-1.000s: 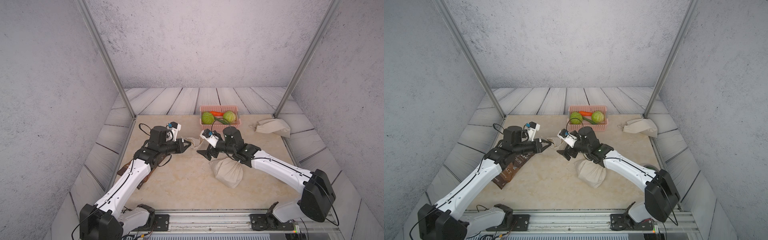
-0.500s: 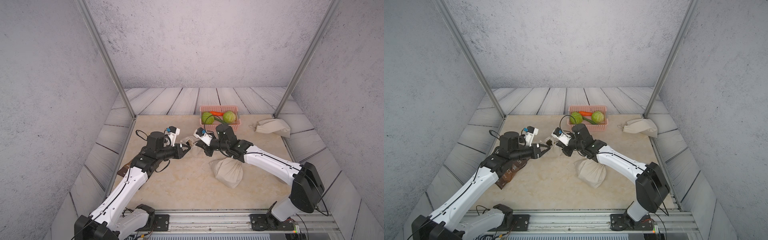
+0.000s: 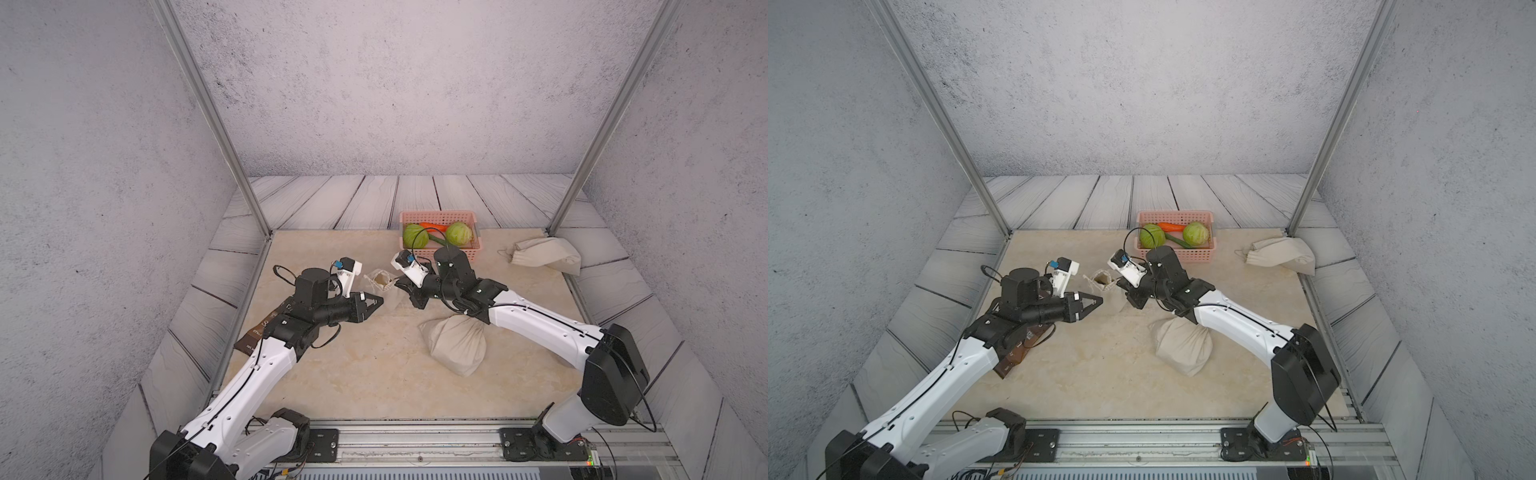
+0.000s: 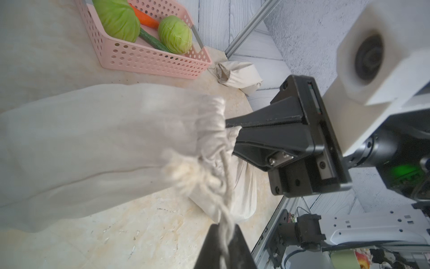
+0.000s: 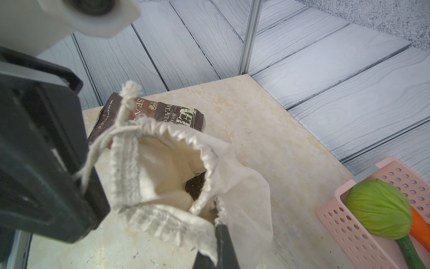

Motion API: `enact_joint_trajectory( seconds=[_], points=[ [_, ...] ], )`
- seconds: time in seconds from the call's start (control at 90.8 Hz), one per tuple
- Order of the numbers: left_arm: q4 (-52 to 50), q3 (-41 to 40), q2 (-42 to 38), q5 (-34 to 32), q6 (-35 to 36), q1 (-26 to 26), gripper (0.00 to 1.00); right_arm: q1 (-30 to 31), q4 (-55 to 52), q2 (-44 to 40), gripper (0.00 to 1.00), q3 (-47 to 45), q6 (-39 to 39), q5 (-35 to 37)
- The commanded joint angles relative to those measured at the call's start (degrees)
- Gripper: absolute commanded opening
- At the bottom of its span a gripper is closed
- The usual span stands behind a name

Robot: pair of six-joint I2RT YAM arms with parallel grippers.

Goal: Close the soil bag
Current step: Frap the soil bag at the center of the board.

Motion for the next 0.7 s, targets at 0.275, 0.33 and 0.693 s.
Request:
enact_joint_trajectory(
  seconds=[0.275, 0.33, 0.693],
  points=[
    [-9.36, 5.96, -6.63, -12.53, 4.57, 0.09, 0.00, -1.31, -1.81, -3.54, 0.00, -2.21, 0.20, 18.18],
    [-12.36, 10.03, -6.16, -13.31, 5.68, 0.63, 0.00, -2.42, -2.49, -4.20, 0.00, -2.45, 0.01, 18.74],
    [-18.09, 36.38, 8.77, -10.56, 8.74, 0.47, 0.00, -7.54, -6.94, -9.77, 0.14, 1.01, -2.50, 20.31]
  ],
)
